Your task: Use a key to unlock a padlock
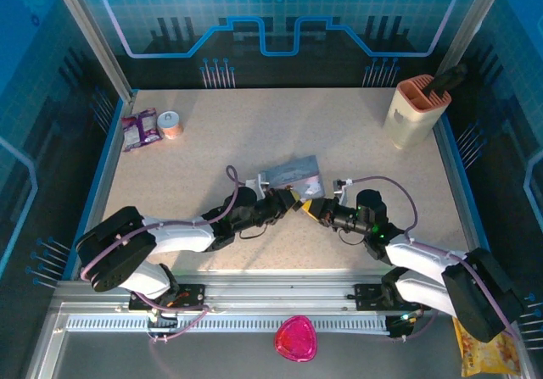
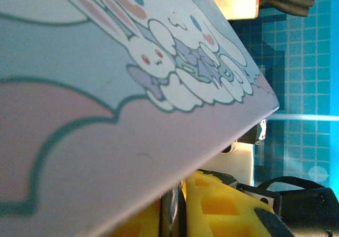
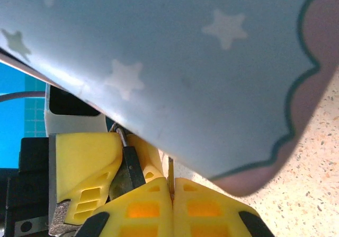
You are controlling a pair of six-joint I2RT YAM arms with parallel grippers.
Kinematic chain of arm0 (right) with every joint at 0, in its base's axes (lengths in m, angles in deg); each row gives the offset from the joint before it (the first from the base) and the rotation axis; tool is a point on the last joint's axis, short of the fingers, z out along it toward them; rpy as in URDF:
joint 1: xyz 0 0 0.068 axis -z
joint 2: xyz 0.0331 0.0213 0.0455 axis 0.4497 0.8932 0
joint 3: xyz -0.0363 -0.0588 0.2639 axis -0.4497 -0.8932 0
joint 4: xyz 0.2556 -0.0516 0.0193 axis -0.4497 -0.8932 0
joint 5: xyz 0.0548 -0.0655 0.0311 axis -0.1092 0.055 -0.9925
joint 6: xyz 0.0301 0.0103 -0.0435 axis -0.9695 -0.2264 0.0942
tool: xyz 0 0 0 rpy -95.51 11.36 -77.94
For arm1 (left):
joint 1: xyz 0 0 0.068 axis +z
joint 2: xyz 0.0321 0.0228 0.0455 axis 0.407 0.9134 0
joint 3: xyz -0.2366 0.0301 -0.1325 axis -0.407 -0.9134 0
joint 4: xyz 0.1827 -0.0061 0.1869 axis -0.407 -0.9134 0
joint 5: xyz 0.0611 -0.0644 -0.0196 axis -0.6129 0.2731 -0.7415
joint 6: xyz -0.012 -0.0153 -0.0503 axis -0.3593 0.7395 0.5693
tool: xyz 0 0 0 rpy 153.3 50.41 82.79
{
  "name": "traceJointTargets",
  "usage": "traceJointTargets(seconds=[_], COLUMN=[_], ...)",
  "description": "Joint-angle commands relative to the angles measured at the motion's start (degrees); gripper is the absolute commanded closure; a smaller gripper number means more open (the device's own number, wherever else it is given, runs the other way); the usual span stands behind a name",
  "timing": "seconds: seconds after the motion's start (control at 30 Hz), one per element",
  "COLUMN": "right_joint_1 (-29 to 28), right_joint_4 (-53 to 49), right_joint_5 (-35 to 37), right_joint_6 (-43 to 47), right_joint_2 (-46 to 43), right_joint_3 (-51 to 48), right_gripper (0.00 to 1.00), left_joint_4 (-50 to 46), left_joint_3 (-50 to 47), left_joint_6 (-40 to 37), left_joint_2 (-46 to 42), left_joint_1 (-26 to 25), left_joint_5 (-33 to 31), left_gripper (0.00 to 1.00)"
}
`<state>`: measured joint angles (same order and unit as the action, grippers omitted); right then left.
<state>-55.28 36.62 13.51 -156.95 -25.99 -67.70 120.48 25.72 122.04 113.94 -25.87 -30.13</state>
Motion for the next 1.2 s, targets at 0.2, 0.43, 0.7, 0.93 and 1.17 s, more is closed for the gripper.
traceJointTargets(seconds=[0.2,0.43,0.7,0.93,1.17], right_joint_1=[0.6,-2.7,-11.3,-18.5,-20.3], right_joint_4=[-10.6,-35.9,-47.7,-47.0,-49.0], right_joint_5=[-1.4,-0.5,6.0,11.0,15.0], right_joint_6=[15.2,40.1,58.0,64.3,65.5], right_joint_2=[-7.3,-13.6,-14.3,-12.3,-7.8], right_joint_3=[4.7,11.5,15.4,15.8,18.5], right_gripper=[1.0,1.0,1.0,1.0,1.0], left_joint_4=[-24.2,-32.0,-36.0,-40.4,-41.6], left_joint_3=[6.7,9.2,10.2,11.1,8.5], left_joint_6=[-15.2,-22.0,-25.0,-27.6,-29.0], left_joint_2=[-5.8,-3.0,1.5,2.6,-2.6], left_joint_1=[1.2,3.1,4.1,4.1,4.1], left_joint_5=[0.4,-0.5,0.9,1.2,0.7], left_gripper=[1.0,1.0,0.97,0.85,0.61])
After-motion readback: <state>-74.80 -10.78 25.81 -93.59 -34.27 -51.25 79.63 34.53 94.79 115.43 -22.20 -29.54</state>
